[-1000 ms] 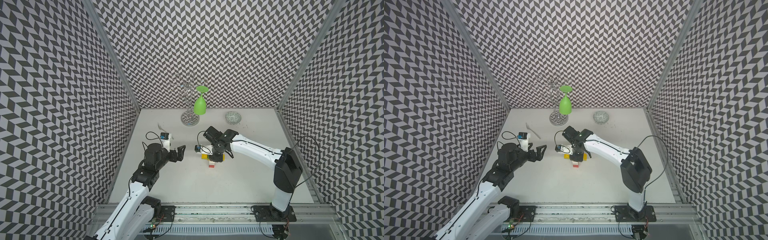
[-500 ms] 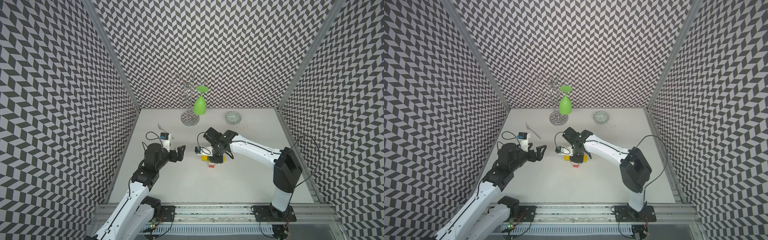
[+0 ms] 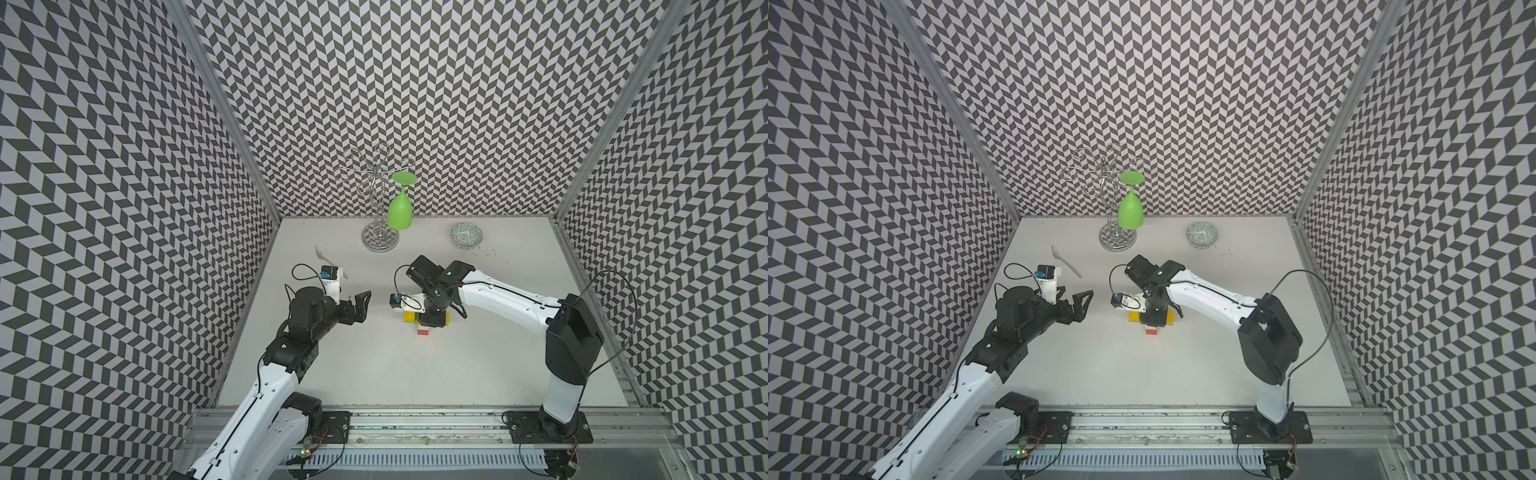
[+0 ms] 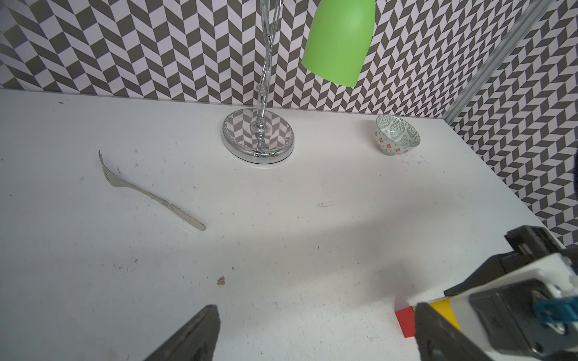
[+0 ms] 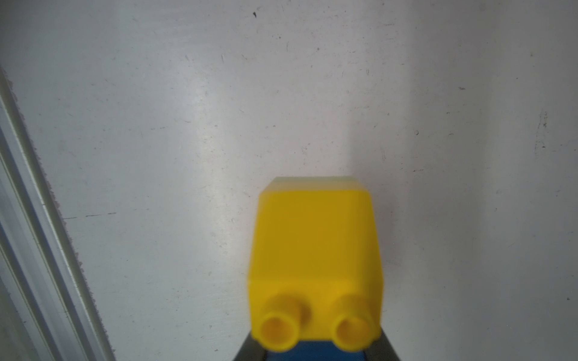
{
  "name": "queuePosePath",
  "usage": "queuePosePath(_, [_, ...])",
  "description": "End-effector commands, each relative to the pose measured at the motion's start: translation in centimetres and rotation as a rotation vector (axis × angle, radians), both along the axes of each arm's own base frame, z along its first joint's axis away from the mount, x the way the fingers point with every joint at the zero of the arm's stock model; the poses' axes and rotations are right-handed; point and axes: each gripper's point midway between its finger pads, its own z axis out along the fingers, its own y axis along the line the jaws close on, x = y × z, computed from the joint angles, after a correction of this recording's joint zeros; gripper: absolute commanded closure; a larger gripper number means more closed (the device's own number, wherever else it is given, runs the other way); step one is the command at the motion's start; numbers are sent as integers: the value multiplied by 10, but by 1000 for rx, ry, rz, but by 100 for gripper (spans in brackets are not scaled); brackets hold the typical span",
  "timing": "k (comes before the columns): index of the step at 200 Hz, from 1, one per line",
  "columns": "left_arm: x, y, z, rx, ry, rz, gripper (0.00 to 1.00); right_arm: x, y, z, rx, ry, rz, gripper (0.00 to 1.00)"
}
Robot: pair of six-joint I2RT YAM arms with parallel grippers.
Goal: Assemble a fork with lego
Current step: Assemble the lego brick with the lego brick.
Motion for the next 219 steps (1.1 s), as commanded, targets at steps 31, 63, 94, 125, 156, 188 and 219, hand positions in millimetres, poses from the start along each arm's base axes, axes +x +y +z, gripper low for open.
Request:
queuePosePath(31, [2,1,2,-8,-15,6,1,2,5,-16,-11,31,-26,100])
queuePosePath(63, [2,1,1,-7,-13,3,2,3,3,-20,-23,39,-36,100])
queuePosePath(94, [2,0,1,-7,-14,2,1,5,-1,-23,-47,22,-16,100])
queuePosePath(125, [2,1,1,-8,-15,2,1,7,-1,-22,-51,10,6,100])
queuePosePath(156, [2,0,1,-8,-11,0,1,9,-2,-24,-56,-7,16,100])
queuePosePath(188, [2,0,0,-9,-11,0,2,12,1,-26,-54,6,-22,100])
queuePosePath(219, [2,0,1,-10,-12,-2,1,12,0,-30,-60,42,-49,100])
